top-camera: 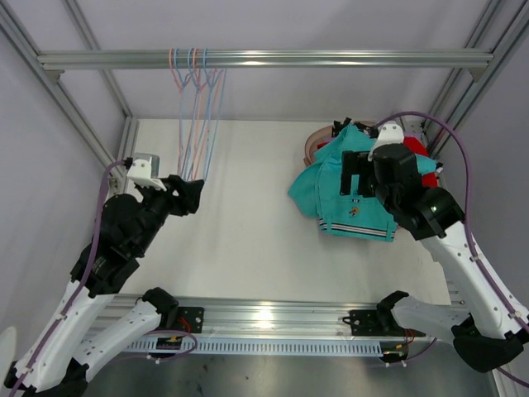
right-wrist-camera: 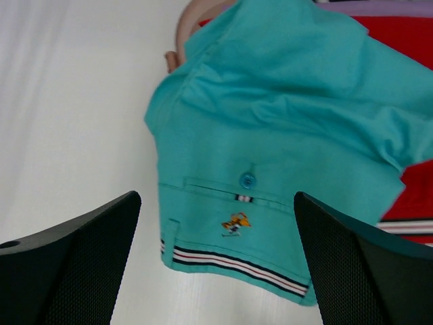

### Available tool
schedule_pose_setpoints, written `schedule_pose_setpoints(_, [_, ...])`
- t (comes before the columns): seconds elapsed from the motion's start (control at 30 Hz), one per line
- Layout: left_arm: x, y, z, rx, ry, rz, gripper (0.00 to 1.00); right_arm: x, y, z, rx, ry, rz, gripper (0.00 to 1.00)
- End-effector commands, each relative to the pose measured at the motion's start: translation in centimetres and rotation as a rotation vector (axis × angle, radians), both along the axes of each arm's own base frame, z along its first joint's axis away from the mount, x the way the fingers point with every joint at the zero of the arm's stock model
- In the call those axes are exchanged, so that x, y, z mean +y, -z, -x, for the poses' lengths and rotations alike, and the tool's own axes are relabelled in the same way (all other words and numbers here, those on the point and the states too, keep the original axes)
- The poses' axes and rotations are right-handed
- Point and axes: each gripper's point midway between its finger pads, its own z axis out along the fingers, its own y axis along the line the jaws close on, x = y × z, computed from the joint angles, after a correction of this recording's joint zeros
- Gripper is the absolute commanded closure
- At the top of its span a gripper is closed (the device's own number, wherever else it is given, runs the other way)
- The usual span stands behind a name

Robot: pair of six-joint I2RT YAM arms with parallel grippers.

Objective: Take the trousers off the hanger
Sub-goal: Reset both arms

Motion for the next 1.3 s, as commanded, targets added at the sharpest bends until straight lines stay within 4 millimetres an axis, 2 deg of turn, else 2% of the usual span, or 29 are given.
schedule_pose_setpoints(0.0, [-0.3,-1.4,0.3,-0.056,0.02,0.035,0.34,-4.3,-0.2,1.6,-0.051,0.143,0.118,0.01])
schedule_pose_setpoints(0.07, [-0.2,-1.4,0.3,-0.056,0.018,0.028,0.33,-6.0,0.0,2.0,-0.075,0.218,0.153,0.01])
schedule_pose_setpoints(0.2, [0.2,-1.2,0.1,-0.058,-0.006,0.029,0.32,-6.4,0.1,2.6,-0.12,0.223,0.13,0.01])
schedule_pose_setpoints(0.47, [-1.4,-0.5,-0.1,-0.017,0.055,0.037,0.31,-6.1,1.6,2.5,-0.095,0.236,0.194,0.01])
schedule_pose_setpoints(0.8, [-1.2,-0.2,-0.4,-0.01,0.036,0.032,0.3,-4.9,2.5,2.6,-0.097,0.177,0.209,0.01])
schedule_pose_setpoints(1.07, [-0.6,0.1,-0.8,-0.009,-0.002,0.019,0.29,-4.6,2.5,2.6,-0.108,0.173,0.189,0.01])
schedule_pose_setpoints(1.2, [-0.7,0.1,-0.9,-0.006,0.0,0.019,0.28,-5.0,2.7,2.6,-0.105,0.189,0.217,0.01])
schedule_pose_setpoints(1.27, [-0.8,0.3,-0.9,-0.001,0.004,0.016,0.28,-4.6,2.8,2.3,-0.1,0.196,0.239,0.01])
